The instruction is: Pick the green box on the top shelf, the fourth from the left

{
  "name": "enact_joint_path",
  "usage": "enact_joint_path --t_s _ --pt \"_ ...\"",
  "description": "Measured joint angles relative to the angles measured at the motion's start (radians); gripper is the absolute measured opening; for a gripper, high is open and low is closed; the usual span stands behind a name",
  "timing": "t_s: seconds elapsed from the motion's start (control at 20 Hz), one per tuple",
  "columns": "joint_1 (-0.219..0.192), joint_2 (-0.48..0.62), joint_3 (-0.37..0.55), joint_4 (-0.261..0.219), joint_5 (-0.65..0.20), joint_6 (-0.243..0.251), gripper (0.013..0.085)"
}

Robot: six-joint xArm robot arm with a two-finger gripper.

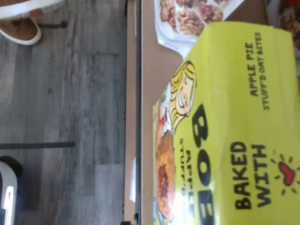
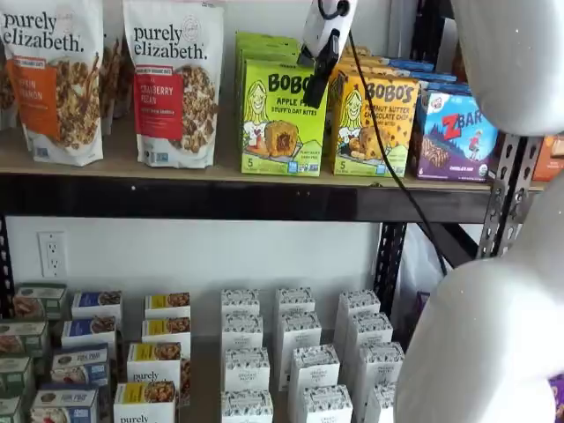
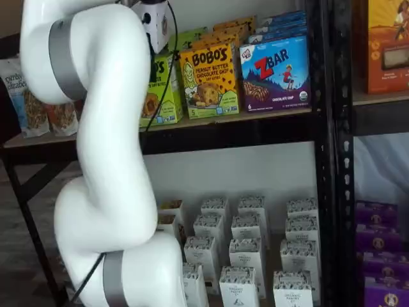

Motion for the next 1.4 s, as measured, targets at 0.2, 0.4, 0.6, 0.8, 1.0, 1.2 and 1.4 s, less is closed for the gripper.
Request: enact_joint_path --t_s 0.2,0.4,0.6,0.8,1.0,1.2,1.4 --pt "0.008 -0.001 0.013 -0.017 -0.007 0.004 0.0850" --pt "0.012 -0.003 0.026 -0.018 -0.017 0.006 0.0850" --pt "0.013 0.002 0.025 -0.010 -0.009 0.006 0.0850" --pt "0.011 0.002 0.027 0.000 -0.008 0.004 0.0770" --pt "0.012 0.003 0.024 0.003 -0.005 0.005 0.0690" --pt "0.012 0.005 0.018 0.002 0.000 0.007 0.0650" --pt "0.010 -0.001 0.023 0.009 -0.009 0.006 0.0570"
